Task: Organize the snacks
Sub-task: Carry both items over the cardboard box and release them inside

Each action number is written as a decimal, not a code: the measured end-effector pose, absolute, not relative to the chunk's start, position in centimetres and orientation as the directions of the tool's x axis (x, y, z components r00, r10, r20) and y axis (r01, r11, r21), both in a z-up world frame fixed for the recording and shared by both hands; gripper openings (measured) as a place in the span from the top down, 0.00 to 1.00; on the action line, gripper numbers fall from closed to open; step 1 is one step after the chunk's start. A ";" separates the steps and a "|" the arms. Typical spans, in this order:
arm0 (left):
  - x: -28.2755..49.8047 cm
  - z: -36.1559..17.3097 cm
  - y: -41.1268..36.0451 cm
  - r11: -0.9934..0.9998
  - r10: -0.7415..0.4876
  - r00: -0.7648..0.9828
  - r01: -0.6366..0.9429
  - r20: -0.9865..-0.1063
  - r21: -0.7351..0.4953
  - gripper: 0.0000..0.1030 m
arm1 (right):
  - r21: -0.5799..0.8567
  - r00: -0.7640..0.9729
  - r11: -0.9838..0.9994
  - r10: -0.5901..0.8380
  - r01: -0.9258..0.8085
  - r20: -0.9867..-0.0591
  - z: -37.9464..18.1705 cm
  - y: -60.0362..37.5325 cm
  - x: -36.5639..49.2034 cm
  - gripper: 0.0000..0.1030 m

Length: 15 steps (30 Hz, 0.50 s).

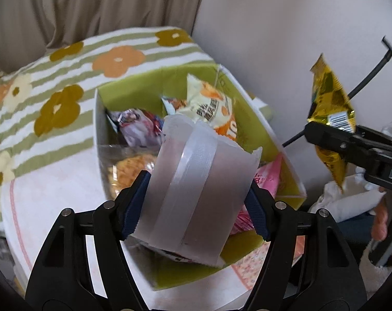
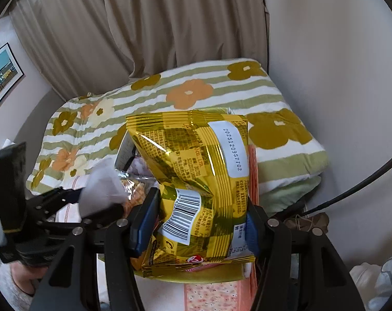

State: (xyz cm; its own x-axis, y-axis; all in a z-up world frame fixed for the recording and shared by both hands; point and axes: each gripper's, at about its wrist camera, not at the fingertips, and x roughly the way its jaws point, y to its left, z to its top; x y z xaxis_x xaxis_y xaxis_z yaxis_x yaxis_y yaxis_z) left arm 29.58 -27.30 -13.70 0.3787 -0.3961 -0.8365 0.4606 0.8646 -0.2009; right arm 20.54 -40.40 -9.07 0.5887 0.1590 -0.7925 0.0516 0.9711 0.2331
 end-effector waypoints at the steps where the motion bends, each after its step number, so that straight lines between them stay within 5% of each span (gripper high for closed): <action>1: 29.4 -13.9 -27.8 0.869 -0.384 0.388 0.460 -0.838 -0.185 0.32 | 0.243 0.586 0.969 0.170 0.047 -0.792 -9.3 -40.8 20.5 0.47; 4: 29.1 -14.0 -27.8 0.879 -0.358 0.408 0.451 -0.840 -0.156 0.12 | 0.264 0.579 0.963 0.189 0.047 -0.793 -10.0 -41.4 20.3 0.47; 15: 26.8 -12.6 -21.8 0.943 -0.185 0.534 0.333 -0.825 0.004 0.11 | 0.257 0.572 0.966 0.198 0.024 -0.796 -10.6 -41.0 20.4 0.47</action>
State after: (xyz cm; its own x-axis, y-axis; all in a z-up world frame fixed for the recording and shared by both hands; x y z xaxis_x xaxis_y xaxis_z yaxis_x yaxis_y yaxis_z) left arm 26.80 -21.79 -12.55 0.5337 -0.1853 -0.8251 0.3330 0.9429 0.0036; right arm 20.42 -40.99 -10.61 0.5722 0.1978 -0.7959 0.0238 0.9661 0.2572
